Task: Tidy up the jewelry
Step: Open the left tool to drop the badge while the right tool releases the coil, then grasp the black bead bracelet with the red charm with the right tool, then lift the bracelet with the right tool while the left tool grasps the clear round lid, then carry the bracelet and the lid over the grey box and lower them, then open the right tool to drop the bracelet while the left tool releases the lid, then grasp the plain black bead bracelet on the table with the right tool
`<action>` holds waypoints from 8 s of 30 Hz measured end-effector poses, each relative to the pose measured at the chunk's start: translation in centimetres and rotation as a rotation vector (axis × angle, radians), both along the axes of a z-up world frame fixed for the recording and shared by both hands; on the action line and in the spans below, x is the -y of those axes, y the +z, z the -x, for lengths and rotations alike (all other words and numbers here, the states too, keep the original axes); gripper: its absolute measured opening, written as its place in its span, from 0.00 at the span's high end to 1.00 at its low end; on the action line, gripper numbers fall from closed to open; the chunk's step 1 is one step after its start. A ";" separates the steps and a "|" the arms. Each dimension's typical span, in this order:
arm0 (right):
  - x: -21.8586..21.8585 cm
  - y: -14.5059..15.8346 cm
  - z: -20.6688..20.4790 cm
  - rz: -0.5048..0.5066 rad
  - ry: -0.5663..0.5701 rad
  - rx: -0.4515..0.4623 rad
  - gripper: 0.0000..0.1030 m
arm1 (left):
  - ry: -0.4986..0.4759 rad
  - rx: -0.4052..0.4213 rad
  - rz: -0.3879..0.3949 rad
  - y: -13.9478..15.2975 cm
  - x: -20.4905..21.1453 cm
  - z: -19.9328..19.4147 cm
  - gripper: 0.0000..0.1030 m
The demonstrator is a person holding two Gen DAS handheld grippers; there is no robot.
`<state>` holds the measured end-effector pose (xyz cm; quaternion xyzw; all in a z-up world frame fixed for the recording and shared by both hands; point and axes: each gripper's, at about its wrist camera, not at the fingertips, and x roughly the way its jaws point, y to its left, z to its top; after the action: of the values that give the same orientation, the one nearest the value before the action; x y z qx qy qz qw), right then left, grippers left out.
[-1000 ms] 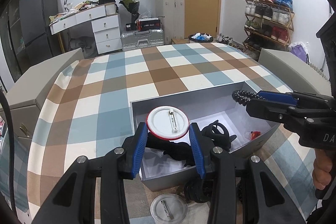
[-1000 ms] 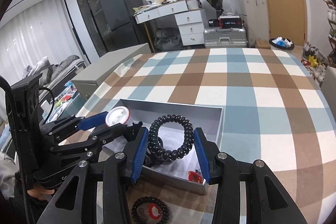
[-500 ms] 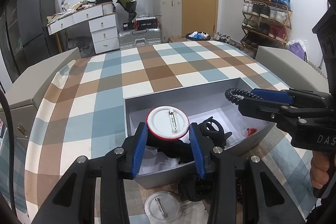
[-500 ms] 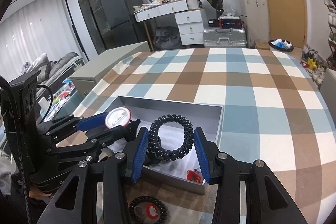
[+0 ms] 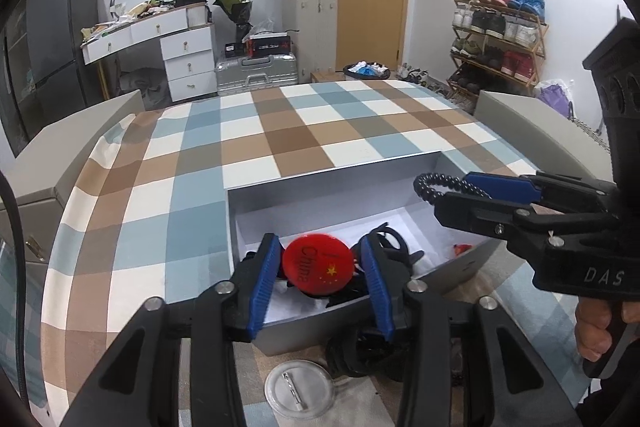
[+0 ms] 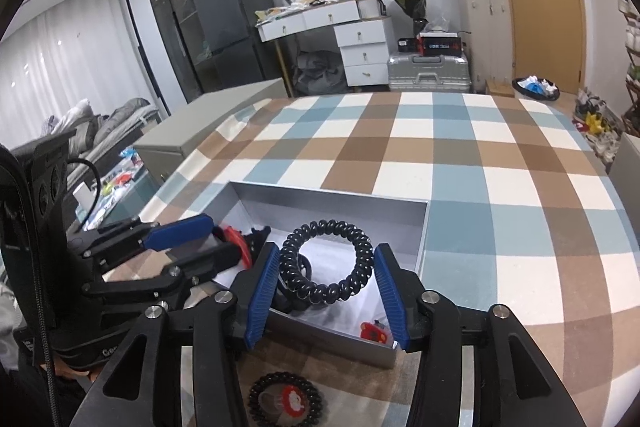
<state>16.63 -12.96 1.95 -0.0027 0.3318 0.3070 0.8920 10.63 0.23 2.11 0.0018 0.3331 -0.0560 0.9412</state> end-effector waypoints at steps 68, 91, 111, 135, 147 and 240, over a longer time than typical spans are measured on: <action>-0.3 -3.2 8.0 0.174 0.121 0.075 0.87 | 0.063 -0.141 -0.002 -3.1 -1.4 5.5 0.01; 0.4 -2.6 8.1 0.155 0.119 0.083 0.87 | 0.004 -0.197 -0.036 -3.7 -0.8 5.2 0.96; 0.4 -2.5 7.9 0.152 0.116 0.077 0.87 | 0.027 -0.238 -0.053 -4.2 -1.0 3.7 0.46; 1.8 0.2 8.4 0.073 0.076 0.131 0.87 | 0.023 -0.067 -0.017 0.1 -1.1 6.7 0.65; 1.6 4.5 5.9 -0.039 0.031 0.165 0.87 | 0.050 0.052 -0.056 2.9 -0.5 2.9 0.65; 0.9 -3.4 6.8 0.174 0.098 -0.028 0.03 | 0.010 -0.031 -0.019 -1.3 -0.3 6.0 0.01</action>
<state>9.87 -13.90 -1.50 -0.0921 0.3690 0.3205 0.8676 4.67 0.49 0.80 0.0082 0.3481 -0.0482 0.9362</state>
